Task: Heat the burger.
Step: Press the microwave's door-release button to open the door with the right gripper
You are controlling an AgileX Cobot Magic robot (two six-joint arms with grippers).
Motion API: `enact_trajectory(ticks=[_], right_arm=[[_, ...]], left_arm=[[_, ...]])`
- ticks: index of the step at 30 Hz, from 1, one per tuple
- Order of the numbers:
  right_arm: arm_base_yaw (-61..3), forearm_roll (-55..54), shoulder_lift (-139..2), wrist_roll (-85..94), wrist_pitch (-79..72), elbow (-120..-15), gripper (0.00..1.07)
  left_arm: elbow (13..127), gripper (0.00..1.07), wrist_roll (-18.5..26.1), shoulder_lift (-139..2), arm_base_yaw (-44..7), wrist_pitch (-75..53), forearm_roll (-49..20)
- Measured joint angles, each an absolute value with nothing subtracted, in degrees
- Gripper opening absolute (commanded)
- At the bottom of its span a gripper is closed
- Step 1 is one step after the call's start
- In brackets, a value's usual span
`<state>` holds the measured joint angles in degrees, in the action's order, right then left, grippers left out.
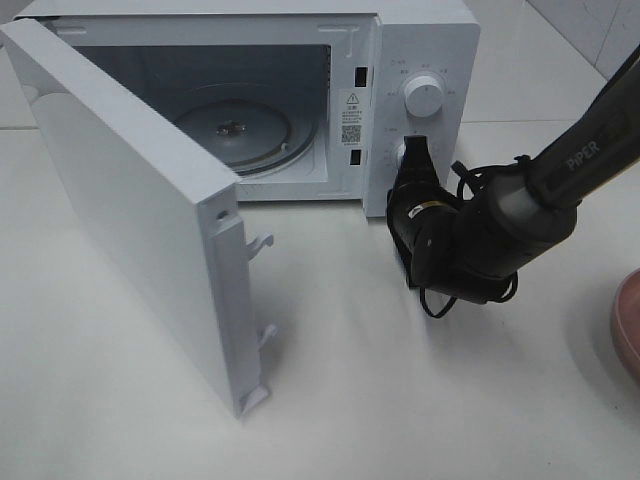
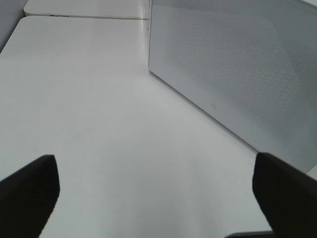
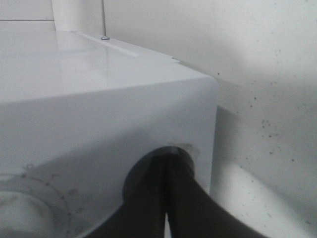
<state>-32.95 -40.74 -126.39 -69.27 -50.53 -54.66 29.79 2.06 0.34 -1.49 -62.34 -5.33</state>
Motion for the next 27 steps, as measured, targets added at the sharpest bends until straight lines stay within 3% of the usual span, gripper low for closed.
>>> enact_trajectory(ticks=[27], right_arm=[[-30.7,-36.7,-116.0,-61.2,-39.7,-49.0,0.0]], left_arm=[[29.8,0.98,2.1,0.3,-1.5,-62.3,-5.3]])
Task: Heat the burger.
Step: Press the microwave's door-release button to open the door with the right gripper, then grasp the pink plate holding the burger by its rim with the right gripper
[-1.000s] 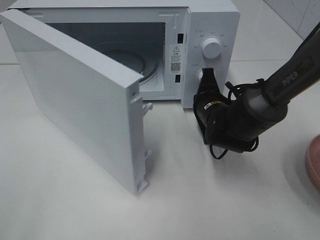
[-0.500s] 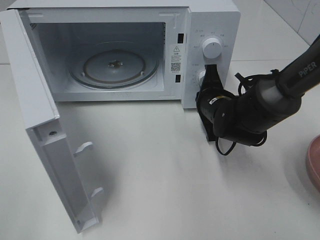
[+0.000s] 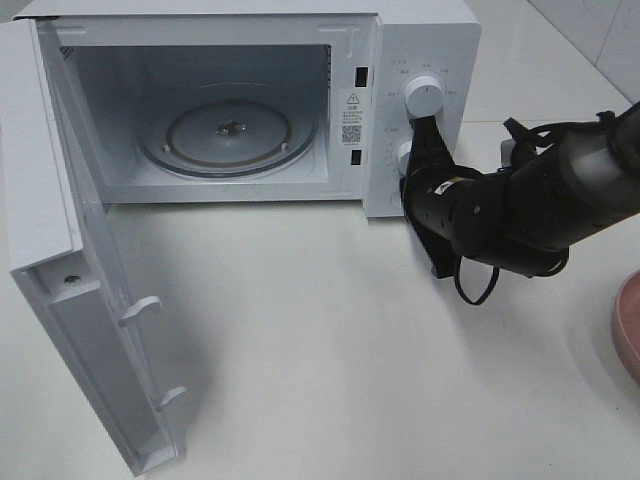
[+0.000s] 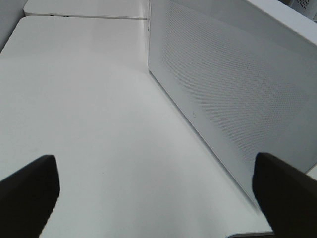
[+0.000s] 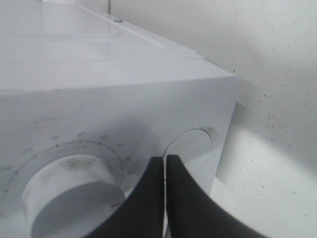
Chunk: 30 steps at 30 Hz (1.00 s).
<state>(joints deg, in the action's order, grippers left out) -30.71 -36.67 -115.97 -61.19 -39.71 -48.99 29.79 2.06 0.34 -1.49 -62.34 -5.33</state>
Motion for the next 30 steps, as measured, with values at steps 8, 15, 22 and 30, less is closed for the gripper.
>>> enact_trajectory(ticks=[8,15,22,30], right_arm=[[-30.4,-36.7,-110.7,-49.2,-34.5,-45.1,0.01],[-30.4,-36.7,-105.5,-32.0,-27.0,-43.4,0.03],[-30.4,-36.7,-100.4,-4.9,-16.3,-43.3,0.04],[-30.4,-34.0,-97.0,12.5,-2.7,-43.3,0.07]], left_arm=[[29.8,0.98,2.1,0.3,-1.5,-62.3,-5.3],[29.8,0.98,2.1,0.3,-1.5,-62.3,-5.3],[29.8,0.98,2.1,0.3,-1.5,-62.3,-5.3],[29.8,0.98,2.1,0.3,-1.5,-62.3,-5.3]])
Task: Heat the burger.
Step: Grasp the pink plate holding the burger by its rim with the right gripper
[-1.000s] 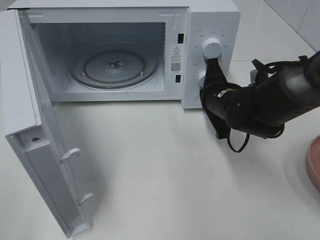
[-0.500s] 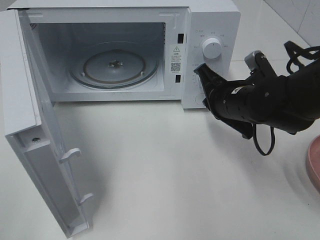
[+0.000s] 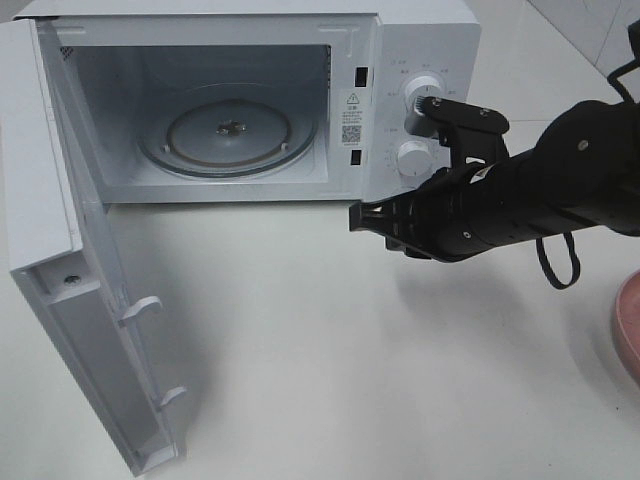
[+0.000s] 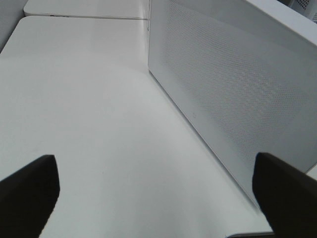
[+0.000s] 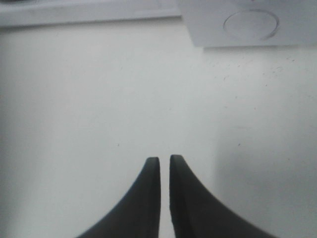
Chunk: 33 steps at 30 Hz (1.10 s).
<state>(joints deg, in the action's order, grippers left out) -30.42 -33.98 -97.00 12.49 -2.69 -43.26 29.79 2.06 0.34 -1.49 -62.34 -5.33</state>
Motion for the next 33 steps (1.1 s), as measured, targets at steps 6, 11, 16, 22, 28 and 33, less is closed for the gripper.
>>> enact_trajectory(ticks=[6,11,16,22,28,33], right_arm=[[-30.4,-28.0,-94.9,13.3,4.2,-43.3,0.09],[-30.4,-16.0,-90.6,7.8,14.6,-43.3,0.12],[-30.4,-6.4,-87.1,2.1,21.4,-43.3,0.14],[-30.4,3.6,-82.6,-8.6,28.2,-43.3,0.25],[-30.4,8.5,-78.9,-13.1,33.3,-43.3,0.5],[-30.4,11.5,-75.9,-13.5,37.4,-43.3,0.96]], left_arm=[[29.8,0.98,2.1,0.3,-1.5,-62.3,-5.3],[29.8,0.98,2.1,0.3,-1.5,-62.3,-5.3],[29.8,0.98,2.1,0.3,-1.5,-62.3,-5.3],[29.8,0.98,2.1,0.3,-1.5,-62.2,-5.3],[29.8,0.98,2.1,0.3,-1.5,-62.2,-5.3],[29.8,0.98,2.1,0.3,-1.5,-62.2,-5.3]])
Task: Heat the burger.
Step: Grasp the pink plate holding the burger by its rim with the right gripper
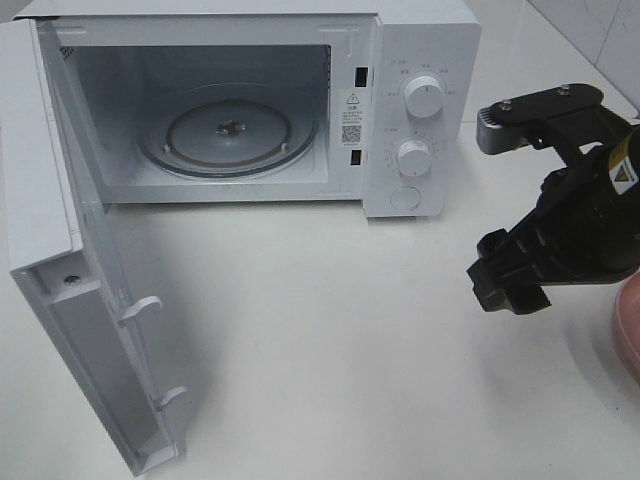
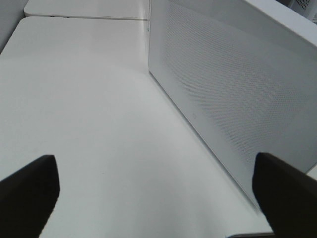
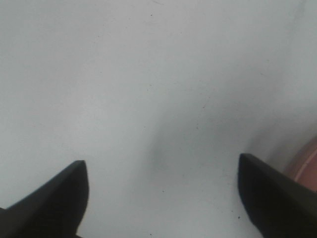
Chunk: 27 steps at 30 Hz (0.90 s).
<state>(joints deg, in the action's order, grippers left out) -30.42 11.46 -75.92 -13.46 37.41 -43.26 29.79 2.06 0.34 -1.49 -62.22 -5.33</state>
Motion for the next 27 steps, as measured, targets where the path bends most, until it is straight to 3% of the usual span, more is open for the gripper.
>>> enact_trajectory(ticks=[6,16,27], right_arm=[[-28.8,12.3,-75.5,-13.5,39.3,-43.3,0.95],[-15.4,12.6,-75.5,-12.3,40.9,-43.3,0.81],[-7.3,12.8,-80.2,-8.3,39.1,-39.4,0.78]], left_arm=[[29.8,0.98,2.1,0.3,-1.5,-62.2,-5.3],[29.8,0.98,2.1,0.3,-1.5,-62.2,-5.3],[29.8,0.98,2.1,0.3,-1.5,-62.2,-5.3]])
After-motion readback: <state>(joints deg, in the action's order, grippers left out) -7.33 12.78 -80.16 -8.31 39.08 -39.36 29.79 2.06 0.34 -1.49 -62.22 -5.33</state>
